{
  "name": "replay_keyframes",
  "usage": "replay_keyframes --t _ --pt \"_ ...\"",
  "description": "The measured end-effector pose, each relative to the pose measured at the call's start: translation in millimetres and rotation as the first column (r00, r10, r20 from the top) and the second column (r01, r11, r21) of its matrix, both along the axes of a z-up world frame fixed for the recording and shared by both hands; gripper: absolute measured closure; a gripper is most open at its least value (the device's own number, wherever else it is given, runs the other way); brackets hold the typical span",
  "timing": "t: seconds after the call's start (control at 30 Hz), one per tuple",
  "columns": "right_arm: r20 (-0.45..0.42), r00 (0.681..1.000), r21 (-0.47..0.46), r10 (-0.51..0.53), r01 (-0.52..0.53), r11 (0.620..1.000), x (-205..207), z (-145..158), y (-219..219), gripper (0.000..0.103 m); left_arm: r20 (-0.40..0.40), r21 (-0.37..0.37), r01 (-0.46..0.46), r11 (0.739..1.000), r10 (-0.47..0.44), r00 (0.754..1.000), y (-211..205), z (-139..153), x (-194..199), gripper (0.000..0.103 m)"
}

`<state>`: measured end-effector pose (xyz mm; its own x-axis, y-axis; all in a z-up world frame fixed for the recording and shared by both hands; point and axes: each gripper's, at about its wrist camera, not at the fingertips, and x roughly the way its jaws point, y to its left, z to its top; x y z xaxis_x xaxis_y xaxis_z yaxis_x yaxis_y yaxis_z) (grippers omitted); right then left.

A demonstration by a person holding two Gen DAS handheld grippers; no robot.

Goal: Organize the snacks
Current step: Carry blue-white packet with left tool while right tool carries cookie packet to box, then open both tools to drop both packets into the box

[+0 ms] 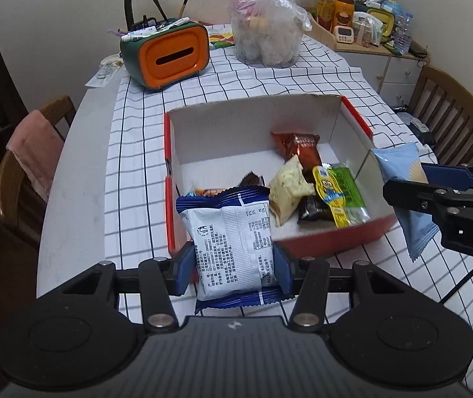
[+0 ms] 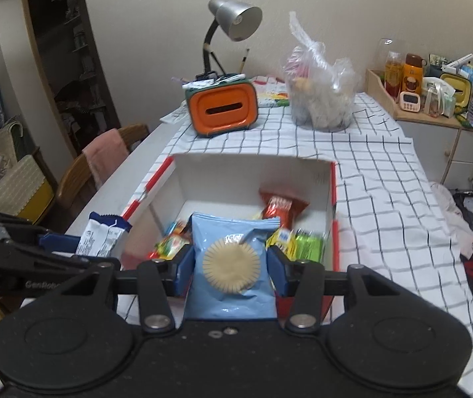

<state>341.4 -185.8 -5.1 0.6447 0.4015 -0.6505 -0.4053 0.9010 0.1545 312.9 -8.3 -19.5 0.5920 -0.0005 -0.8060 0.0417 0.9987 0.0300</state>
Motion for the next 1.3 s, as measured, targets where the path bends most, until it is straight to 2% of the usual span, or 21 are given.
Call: replay_keyframes --t 0.27,0.53,0.83,0.93,1.13,1.3 --pt "-0.023 0.999 -0.043 -0.029 0.028 0.999 51 -19 5 0.056 -0.014 0.028 -0.018 0.999 0.019 1.0 1 -12 44 0.054" --pt "-0.089 0.996 -0.083 -0.024 0.017 0.996 88 -55 10 0.056 -0.068 0.054 -0.014 0.998 0.018 0.998 -6 -43 74 0.054" --pt "-0.137 0.991 -0.124 -0.007 -0.01 0.992 99 -85 18 0.056 -0.123 0.085 -0.011 0.996 0.021 0.992 -7 -70 88 0.054" --pt "-0.119 0.993 -0.153 0.001 -0.019 0.988 98 -86 22 0.056 -0.134 0.092 -0.008 0.996 0.02 0.991 -7 -75 88 0.054" --pt "-0.122 0.993 -0.148 0.008 -0.026 0.989 97 -85 23 0.056 -0.133 0.093 -0.013 0.996 0.026 0.991 -6 -74 86 0.054" --pt "-0.13 0.991 -0.128 0.004 -0.021 0.991 94 -82 20 0.056 -0.108 0.081 -0.018 0.997 0.026 0.994 -6 -65 80 0.037"
